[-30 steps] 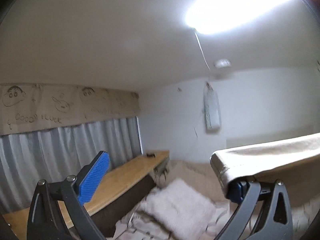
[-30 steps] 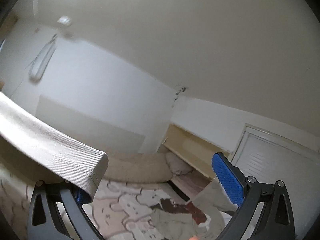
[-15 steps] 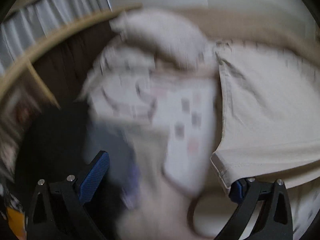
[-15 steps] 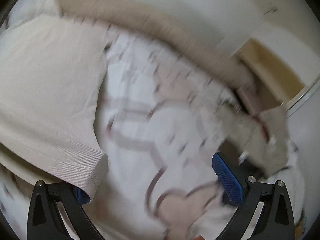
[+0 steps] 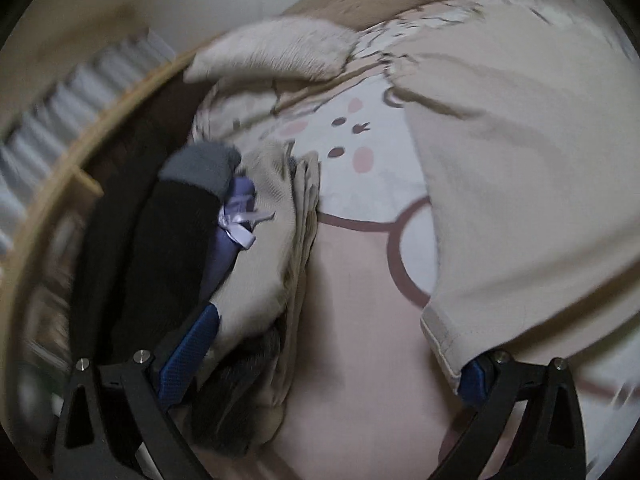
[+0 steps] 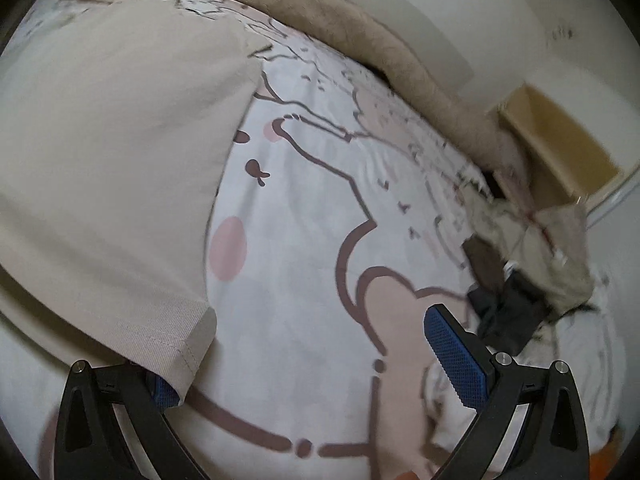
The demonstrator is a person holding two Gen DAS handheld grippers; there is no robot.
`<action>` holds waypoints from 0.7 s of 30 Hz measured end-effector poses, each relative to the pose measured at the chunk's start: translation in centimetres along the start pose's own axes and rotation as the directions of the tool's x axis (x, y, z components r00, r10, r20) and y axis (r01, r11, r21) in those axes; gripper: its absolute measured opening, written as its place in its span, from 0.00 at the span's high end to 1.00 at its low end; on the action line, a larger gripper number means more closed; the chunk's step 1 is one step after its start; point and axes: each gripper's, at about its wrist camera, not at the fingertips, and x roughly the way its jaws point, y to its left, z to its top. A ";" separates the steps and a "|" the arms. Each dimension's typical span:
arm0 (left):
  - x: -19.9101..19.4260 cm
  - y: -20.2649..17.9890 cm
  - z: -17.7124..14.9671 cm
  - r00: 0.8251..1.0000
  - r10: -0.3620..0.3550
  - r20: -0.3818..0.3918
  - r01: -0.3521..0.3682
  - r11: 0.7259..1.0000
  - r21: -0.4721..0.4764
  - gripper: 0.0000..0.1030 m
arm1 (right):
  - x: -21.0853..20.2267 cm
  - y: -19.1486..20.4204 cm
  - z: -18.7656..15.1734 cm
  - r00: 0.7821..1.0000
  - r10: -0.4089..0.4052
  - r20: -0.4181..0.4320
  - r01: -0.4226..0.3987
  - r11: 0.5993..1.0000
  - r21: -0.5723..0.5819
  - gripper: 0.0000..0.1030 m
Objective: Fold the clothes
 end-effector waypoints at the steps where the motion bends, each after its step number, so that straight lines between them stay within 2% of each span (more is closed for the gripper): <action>1: -0.6 -0.7 -0.5 0.999 0.024 0.024 -0.025 0.999 0.032 0.00 | -0.5 0.2 -0.4 1.000 -0.021 0.020 0.022 0.999 -0.023 0.00; 3: -1.6 -1.5 -1.4 0.997 0.052 0.055 -0.056 0.996 0.072 0.00 | -1.0 0.3 -1.1 0.999 -0.045 0.024 0.046 0.998 -0.053 0.00; 6: -3.0 -2.5 -2.6 0.992 0.085 0.096 -0.097 0.988 0.124 0.00 | -1.3 -0.1 -2.5 0.999 -0.034 0.013 0.035 0.999 -0.041 0.00; 11: -3.7 -0.8 -4.0 0.998 0.018 0.064 -0.024 0.994 0.103 0.00 | -2.6 -0.9 -4.3 0.999 0.026 0.018 -0.026 1.000 0.011 0.00; 14: -4.2 0.3 -4.5 0.998 -0.020 0.056 0.014 0.994 0.105 0.00 | -4.0 -1.1 -5.5 0.998 0.053 0.022 -0.054 0.999 0.003 0.00; 18: -5.2 1.4 -5.8 0.998 -0.048 0.047 0.043 0.994 0.105 0.00 | -6.3 -0.9 -7.0 0.997 0.068 0.031 -0.068 0.998 -0.015 0.00; 21: -5.5 0.9 -7.4 0.998 -0.059 0.035 0.054 0.991 0.125 0.00 | -7.7 -0.1 -8.4 0.998 0.057 0.038 -0.056 0.998 -0.038 0.00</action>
